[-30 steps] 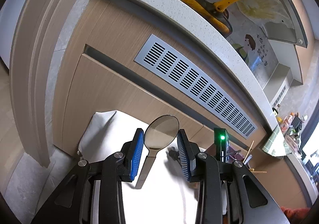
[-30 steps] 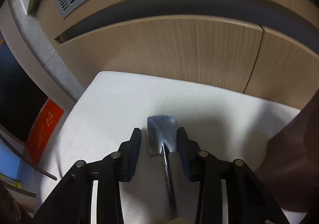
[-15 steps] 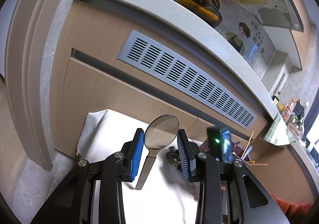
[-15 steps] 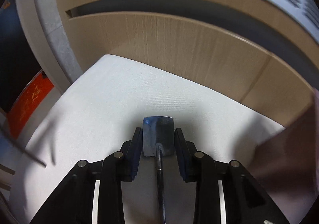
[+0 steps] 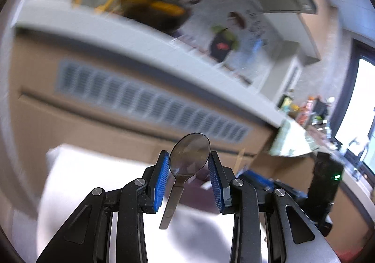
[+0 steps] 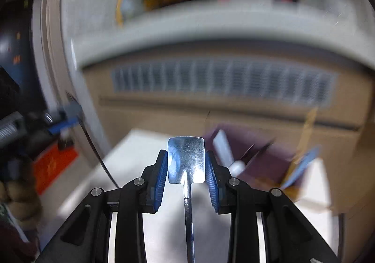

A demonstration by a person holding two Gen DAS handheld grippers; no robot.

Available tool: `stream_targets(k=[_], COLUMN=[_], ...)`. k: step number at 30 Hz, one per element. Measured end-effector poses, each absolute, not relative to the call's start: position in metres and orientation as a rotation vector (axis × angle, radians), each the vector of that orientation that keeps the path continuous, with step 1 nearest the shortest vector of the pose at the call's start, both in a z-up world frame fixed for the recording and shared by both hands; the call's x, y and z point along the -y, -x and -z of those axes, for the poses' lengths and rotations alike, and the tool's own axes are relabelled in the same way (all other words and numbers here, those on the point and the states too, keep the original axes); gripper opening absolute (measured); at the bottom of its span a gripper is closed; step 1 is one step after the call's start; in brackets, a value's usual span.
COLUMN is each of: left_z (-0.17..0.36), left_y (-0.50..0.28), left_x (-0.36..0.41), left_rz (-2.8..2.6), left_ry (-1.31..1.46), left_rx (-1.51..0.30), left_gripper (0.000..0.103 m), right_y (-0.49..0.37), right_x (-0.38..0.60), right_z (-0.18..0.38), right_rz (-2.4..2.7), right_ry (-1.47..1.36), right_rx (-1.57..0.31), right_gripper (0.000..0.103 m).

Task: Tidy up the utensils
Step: 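Lower both spoons into the caddy and open both tools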

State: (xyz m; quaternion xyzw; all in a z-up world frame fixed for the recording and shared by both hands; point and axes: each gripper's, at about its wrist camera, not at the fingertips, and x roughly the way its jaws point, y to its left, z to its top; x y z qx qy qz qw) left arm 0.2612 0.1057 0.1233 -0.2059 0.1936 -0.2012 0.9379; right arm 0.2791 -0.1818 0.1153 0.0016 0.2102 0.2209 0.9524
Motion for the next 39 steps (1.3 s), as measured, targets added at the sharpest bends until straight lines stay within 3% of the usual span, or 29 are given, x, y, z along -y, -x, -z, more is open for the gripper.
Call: stream_targets(k=[4,7,20,31,39], left_z=[-0.169,-0.177,-0.098,-0.053,-0.063], left_y=[-0.288,-0.32,-0.417,-0.43,-0.414], left_x=[-0.073,-0.053,-0.019,-0.008,-0.011], left_rz=[0.477,0.523,0.553,0.595,0.549], left_ry=[0.395,0.408,0.405,0.41,0.38], left_rx=[-0.327,-0.33,-0.521,-0.591,-0.569], left_gripper=[0.035,0.035,0.035,0.035,0.04], right_y=[-0.277,-0.296,-0.382,-0.39,-0.379], right_x=[0.222,0.236,0.236,0.209,0.21], right_z=[-0.183,-0.189,-0.095,-0.069,-0.073], right_rz=[-0.371,-0.33,-0.206,-0.097,-0.14], right_ry=[-0.035,-0.103,-0.313,-0.156,-0.11], right_rx=[-0.223,-0.202,-0.301,-0.34,-0.428], right_gripper=[0.028,0.029,0.029,0.029,0.031])
